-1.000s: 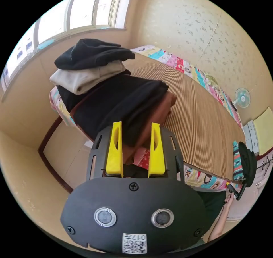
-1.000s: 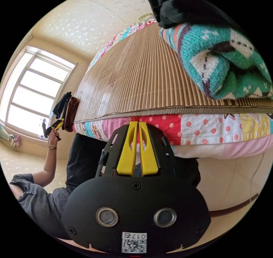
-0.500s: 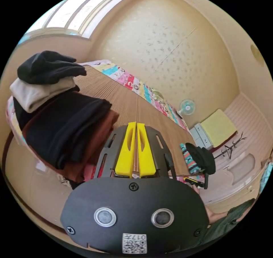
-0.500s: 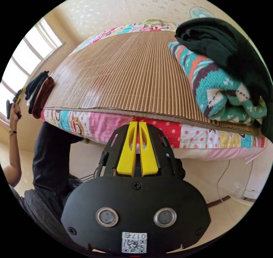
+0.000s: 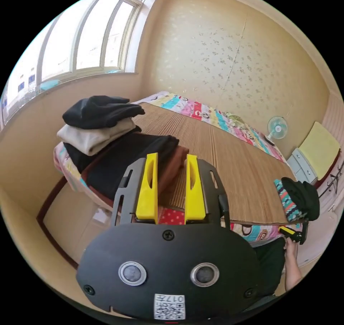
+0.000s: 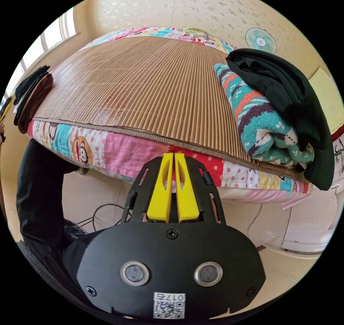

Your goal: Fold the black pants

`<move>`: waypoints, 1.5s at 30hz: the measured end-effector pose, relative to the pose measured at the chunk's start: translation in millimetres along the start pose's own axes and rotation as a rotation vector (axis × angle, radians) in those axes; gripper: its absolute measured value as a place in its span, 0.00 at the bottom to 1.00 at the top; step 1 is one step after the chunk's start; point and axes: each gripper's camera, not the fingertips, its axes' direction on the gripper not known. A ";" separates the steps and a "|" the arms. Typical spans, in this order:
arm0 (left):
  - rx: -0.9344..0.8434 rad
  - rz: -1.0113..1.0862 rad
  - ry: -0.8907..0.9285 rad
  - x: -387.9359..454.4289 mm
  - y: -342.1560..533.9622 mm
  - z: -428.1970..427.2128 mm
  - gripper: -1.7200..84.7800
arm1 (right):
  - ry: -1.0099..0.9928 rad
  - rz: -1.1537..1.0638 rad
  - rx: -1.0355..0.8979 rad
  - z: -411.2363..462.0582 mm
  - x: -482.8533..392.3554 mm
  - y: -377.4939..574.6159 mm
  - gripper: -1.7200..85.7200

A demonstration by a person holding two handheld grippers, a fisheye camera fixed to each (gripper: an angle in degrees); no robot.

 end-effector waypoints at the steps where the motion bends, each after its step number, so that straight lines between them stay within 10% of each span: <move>1: -0.025 0.007 -0.015 -5.4 1.6 4.4 0.18 | 0.028 -0.013 -0.002 -0.4 -7.8 -1.8 0.02; 10: -0.228 -0.166 0.040 -98.8 -7.9 53.9 0.09 | 0.230 -0.093 -0.009 -4.1 -77.8 -21.4 0.02; 17: 0.150 -0.566 1.028 -203.2 -13.2 52.4 0.04 | 0.184 -0.070 -0.007 -7.4 -86.6 -37.7 0.02; 30: -0.242 0.514 0.692 150.4 -21.6 60.3 0.03 | 0.078 -0.032 0.003 0.1 -78.8 -60.6 0.03; 45: -0.585 0.605 1.174 199.9 142.0 127.9 0.06 | 0.055 -0.032 0.011 27.3 -66.0 -76.0 0.03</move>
